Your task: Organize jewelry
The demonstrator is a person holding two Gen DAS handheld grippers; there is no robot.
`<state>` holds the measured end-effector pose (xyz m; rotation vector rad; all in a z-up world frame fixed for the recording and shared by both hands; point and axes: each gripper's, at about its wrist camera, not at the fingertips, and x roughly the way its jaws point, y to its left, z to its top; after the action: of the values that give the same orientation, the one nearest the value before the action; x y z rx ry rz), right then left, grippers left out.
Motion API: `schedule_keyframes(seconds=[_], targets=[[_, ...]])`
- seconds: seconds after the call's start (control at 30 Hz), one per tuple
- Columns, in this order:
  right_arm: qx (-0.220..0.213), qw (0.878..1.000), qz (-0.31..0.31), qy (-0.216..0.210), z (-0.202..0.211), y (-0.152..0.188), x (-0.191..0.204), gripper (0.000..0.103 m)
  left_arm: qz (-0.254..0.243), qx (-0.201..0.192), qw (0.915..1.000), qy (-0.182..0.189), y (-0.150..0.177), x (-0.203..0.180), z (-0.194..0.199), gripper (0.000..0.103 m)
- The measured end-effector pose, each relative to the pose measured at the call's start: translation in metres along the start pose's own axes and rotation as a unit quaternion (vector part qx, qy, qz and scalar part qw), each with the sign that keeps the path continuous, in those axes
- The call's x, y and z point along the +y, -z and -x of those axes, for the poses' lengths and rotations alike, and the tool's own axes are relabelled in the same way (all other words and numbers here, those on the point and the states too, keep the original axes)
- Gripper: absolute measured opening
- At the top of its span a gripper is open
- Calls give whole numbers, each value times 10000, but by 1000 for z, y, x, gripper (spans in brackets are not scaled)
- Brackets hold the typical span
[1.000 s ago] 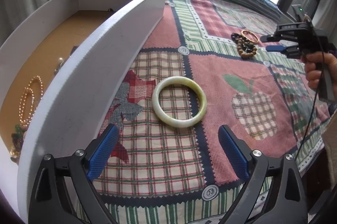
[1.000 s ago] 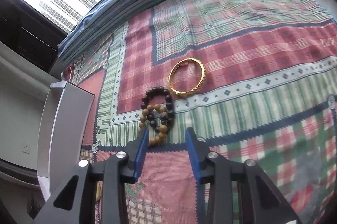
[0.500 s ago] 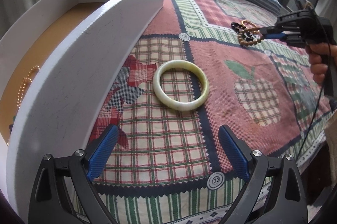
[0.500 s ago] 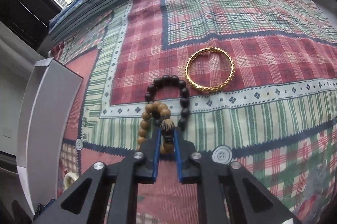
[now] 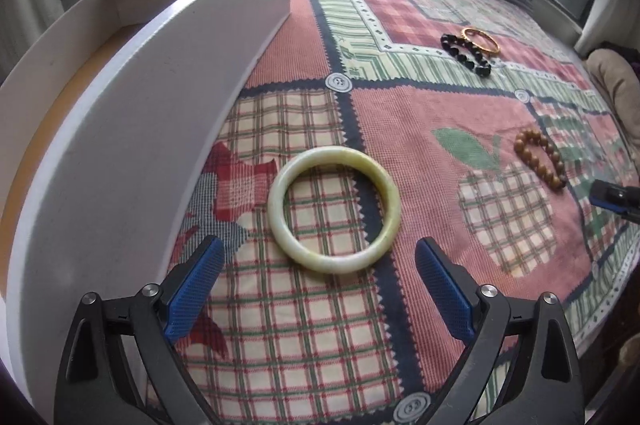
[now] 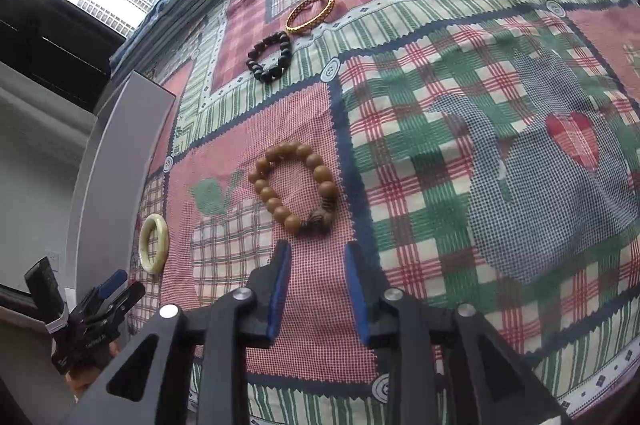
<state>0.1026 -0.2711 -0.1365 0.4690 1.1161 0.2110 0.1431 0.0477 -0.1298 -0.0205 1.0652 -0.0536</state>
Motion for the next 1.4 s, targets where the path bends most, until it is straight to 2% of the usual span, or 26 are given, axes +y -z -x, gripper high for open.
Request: schedule_keyframes(seconds=[0.1, 0.2, 0.33, 0.4, 0.47, 0.5, 0.53, 0.57, 0.6, 0.67, 0.77, 0.9, 1.1, 1.23, 1.4], targets=[[-73, 10000, -22, -29, 8, -6, -5, 31, -89, 242, 9997, -33, -8, -3, -23, 98], [-89, 9996, -184, -181, 5, -18, -8, 31, -268, 162, 9993, -205, -12, -11, -29, 103], [392, 9987, -285, -180, -27, -24, 0, 31, -186, 159, 9996, -166, -15, -10, -32, 103], [452, 9988, -208, -8, -39, -22, 7, 31, -170, 121, 9996, -170, -15, -10, -32, 103], [243, 9995, -81, 190, -41, -20, 15, 30, -154, 97, 9997, -177, -15, -10, -32, 103], [145, 9995, -42, 284, -42, -21, 18, 29, -139, 91, 9997, -173, -15, -10, -32, 101], [47, 9995, -110, 287, -43, -22, 18, 28, -122, 39, 9998, -155, -15, -10, -30, 91], [-9, 9993, -161, 333, -44, -23, 17, 15, -145, -39, 9998, -147, -15, -10, -25, 82], [-45, 9994, -189, 299, -45, -25, 15, 14, -159, -40, 9997, -205, -14, -10, -23, 82], [-139, 9992, -303, 215, -41, -28, 10, 14, -83, -29, 9999, -55, -13, -5, -21, 82], [-326, 9993, -75, 136, -18, -30, 14, 14, 131, -2, 9997, 196, -10, 2, -13, 82], [-780, 9940, 683, 334, 25, -30, 40, 14, 458, -136, 9964, 707, -7, 4, 20, 82], [-1249, 9786, 1607, 312, 73, -31, 87, 14, 737, -488, 9922, 873, -6, 6, 86, 82], [-1420, 9685, 2046, -62, 87, -33, 133, 14, 965, -737, 9889, 860, -6, 26, 131, 82], [-1493, 9476, 2699, -830, 90, -34, 212, 14, 1302, -1257, 9829, 346, -7, 74, 183, 82]])
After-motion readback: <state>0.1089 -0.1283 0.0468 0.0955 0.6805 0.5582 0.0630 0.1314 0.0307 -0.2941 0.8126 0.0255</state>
